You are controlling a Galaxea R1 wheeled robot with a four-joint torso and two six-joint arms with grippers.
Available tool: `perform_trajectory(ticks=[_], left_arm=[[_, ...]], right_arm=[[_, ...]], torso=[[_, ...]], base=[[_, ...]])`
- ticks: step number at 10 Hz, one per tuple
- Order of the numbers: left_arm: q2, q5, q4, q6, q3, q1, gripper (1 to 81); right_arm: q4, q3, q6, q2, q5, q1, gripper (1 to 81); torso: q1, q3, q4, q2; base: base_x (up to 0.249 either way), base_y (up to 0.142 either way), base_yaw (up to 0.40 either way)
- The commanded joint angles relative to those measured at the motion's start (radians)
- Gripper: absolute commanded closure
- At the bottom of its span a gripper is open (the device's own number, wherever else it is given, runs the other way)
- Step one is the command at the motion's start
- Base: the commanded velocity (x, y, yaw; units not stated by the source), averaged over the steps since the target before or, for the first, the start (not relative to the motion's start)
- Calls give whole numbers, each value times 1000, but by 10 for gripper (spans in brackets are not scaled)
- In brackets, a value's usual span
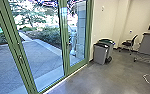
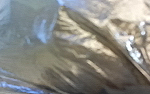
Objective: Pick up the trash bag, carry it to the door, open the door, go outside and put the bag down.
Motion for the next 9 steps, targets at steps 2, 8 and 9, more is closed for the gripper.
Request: perform_trajectory(ticks=[2,8,9], left_arm=[[-4,63,9,11,2,-53,811],[-5,61,9,11,2,-53,811],[-5,63,9,11,2,-53,811]], right_arm=[[-4,4,-3,3,-64,44,10],[-4,4,-3,4,-64,44,10],[-4,4,-3,4,-64,44,10]], torso=[[0,0,0,0],[0,0,0,0],[0,0,0,0]], base=[[173,-75,0],[173,-10,0],[173,0,0]])
